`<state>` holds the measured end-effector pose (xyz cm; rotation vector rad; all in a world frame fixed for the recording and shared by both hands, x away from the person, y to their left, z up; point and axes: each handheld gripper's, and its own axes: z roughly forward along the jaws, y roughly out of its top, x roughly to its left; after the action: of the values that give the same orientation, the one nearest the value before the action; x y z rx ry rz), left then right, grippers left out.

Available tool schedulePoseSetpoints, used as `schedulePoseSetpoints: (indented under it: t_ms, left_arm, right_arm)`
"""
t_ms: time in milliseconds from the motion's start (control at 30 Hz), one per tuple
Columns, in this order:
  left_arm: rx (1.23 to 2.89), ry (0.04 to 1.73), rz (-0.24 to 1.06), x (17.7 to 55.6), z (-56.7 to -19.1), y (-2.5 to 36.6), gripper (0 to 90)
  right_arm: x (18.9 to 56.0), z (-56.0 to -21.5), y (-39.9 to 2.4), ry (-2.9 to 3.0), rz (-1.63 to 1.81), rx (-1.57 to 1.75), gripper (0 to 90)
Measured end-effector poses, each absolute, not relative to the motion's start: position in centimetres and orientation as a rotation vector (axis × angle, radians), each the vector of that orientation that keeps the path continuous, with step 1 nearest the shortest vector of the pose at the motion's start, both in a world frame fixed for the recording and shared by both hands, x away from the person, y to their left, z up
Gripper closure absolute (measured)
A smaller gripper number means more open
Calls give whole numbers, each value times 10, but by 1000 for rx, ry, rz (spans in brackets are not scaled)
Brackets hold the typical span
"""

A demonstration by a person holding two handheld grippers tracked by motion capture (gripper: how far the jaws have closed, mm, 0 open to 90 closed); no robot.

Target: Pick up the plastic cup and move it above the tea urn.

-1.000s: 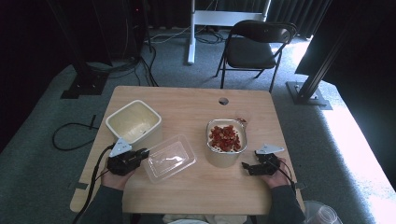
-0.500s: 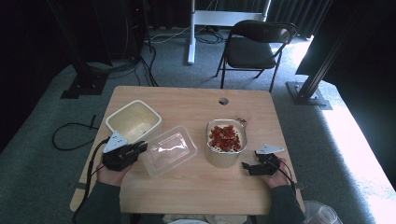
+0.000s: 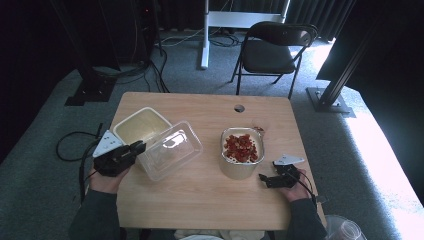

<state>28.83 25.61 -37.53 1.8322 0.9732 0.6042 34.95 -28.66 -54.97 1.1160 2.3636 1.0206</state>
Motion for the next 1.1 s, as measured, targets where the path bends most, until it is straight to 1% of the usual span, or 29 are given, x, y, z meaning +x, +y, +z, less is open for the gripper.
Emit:
schedulePoseSetpoints:
  t_ms: [300,367,400,600,767,900,1100]
  left_arm:
    - [1754,1044,675,285,-357,289,803]
    - [1754,1044,675,285,-357,289,804]
    - [1738,1065,688,285,-355,300,803]
    - [1714,1112,723,288,-352,317,803]
    - [1701,1133,746,289,-350,324,803]
    - [1686,1172,791,294,-347,332,803]
    - [1691,1200,808,298,-347,336,802]
  right_arm:
    - [350,-550,-287,2363,1022,1116,157]
    - [350,-550,-287,2363,1022,1116,157]
    - [350,-550,-287,2362,1022,1116,156]
    - [350,-550,-287,2363,1022,1116,156]
    - [350,-550,-287,2363,1021,1116,156]
    - [350,-550,-287,2362,1022,1116,156]
    - [350,-550,-287,2363,1021,1116,156]
